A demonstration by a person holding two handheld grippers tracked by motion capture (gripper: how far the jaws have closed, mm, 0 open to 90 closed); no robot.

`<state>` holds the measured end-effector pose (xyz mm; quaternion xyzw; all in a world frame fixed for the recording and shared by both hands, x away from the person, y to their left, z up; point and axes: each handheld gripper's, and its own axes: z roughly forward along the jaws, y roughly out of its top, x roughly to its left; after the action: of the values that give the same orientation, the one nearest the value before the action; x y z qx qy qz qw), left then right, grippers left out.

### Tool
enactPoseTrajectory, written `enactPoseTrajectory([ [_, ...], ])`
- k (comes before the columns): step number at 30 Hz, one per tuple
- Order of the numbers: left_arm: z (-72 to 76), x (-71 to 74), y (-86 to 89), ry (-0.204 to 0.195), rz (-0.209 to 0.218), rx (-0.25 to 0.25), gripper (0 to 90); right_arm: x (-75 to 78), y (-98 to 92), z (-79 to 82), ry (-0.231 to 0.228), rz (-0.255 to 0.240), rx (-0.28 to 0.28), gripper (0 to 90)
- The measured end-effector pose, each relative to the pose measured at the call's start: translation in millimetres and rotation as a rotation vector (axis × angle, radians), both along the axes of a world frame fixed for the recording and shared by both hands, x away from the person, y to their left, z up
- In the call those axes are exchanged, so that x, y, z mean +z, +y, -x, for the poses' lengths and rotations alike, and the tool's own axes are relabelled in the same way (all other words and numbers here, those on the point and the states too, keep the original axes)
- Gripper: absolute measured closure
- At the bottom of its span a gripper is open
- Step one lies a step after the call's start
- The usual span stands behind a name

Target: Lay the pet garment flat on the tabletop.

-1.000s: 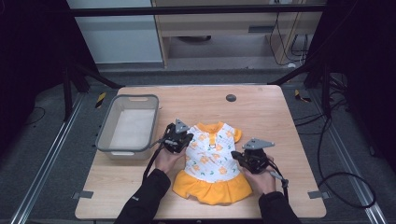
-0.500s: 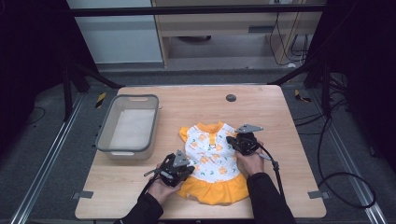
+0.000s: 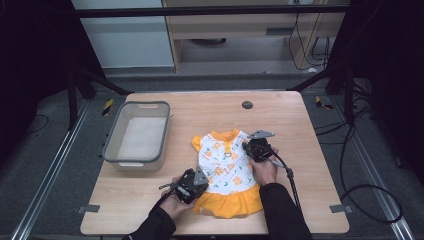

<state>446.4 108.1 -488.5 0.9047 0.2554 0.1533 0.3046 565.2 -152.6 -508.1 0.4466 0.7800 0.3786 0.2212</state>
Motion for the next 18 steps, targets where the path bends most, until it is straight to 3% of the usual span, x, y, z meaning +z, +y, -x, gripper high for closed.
enactPoseTrajectory([
  [2,-3.0,-0.2,1.5,-0.005,-0.001,0.006,89.7,0.4,-0.1,1.1,-0.002,0.01,-0.008,90.0],
  [6,-8.1,-0.6,6.0,0.019,0.044,0.034,88.4,2.1,-4.6,3.7,0.006,0.007,-0.016,90.0],
  [9,-5.8,3.0,8.8,0.003,0.076,0.027,78.2,7.6,-8.8,8.7,-0.002,-0.042,-0.002,89.6],
  [13,-3.6,8.0,12.3,-0.01,0.112,0.055,70.0,19.3,-14.1,20.1,-0.024,-0.098,0.017,87.0],
  [18,0.9,16.8,26.6,-0.018,0.19,0.099,57.6,35.7,-24.2,40.6,-0.054,-0.152,0.035,76.3],
])
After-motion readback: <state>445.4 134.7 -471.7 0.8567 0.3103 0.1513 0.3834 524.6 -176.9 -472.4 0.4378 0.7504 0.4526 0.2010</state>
